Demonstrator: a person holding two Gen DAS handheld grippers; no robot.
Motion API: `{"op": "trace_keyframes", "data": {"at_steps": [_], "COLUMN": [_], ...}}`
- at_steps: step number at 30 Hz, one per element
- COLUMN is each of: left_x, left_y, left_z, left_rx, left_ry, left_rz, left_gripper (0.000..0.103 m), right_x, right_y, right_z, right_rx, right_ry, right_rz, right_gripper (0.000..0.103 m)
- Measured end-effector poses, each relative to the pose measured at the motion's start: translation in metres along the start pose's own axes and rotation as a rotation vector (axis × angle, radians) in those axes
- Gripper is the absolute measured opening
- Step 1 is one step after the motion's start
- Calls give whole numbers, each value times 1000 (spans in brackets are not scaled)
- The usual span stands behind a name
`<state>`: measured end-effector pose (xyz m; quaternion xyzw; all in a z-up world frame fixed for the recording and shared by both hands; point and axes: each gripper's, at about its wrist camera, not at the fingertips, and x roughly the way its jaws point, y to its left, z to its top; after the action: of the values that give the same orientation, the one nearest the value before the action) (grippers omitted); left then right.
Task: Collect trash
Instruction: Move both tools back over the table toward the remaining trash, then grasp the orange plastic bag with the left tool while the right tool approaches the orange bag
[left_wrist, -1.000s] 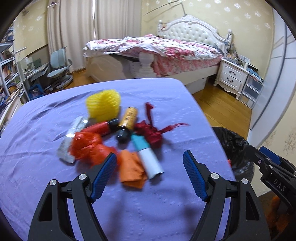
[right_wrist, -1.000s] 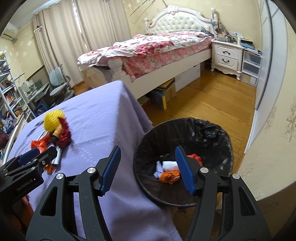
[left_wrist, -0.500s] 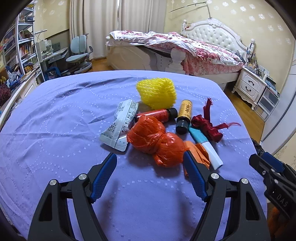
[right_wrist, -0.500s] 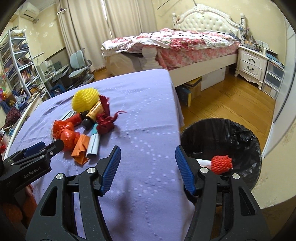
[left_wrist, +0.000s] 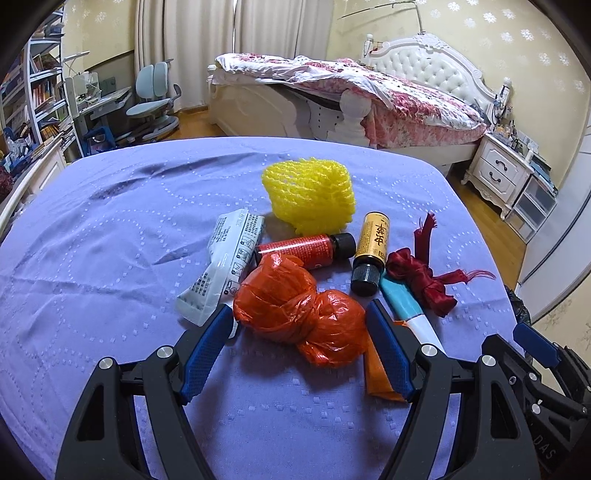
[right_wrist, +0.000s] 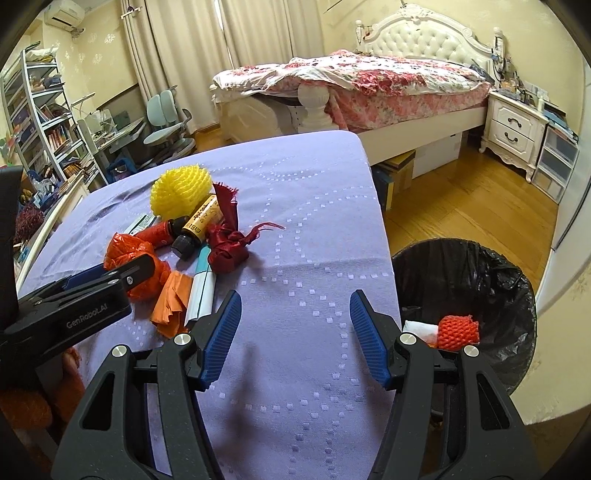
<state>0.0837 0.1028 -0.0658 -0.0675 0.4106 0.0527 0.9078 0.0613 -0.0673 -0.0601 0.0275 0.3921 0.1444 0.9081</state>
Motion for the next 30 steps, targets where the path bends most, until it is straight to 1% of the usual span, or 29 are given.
{"op": "trace_keyframes", "data": {"at_steps": [1,3,8,13,23,28,30], "left_x": [0,-2,-9,-21,-41,-51,-52], "left_y": [0,0,5,14,37,53,60], "left_z": [0,-3,-8,-14,-31,-34,-34], "left_rx": [4,16,14,3,-14,-14,-14], "left_ry": [-3,-6,0,-8,-12,-35,-43], "left_rz": [-5,-14,-43,-54,-42,-11,8], "left_gripper": [68,65,63,62,62,62,62], "right_x": [0,0,1,1,-6,-8,-8], "right_y": [0,0,1,3,24,43,52], "right_z": [0,-1,-1,-3,-8,-8,-8], "right_rx": [-1,-1,-5,-11,-55,-89,-106], "right_ry": [1,2,1,0,-6,-7,-7], "right_rz": [-1,-1,-4,-1,22,45,61], "right_gripper": [60,60,60,60,60,59,57]}}
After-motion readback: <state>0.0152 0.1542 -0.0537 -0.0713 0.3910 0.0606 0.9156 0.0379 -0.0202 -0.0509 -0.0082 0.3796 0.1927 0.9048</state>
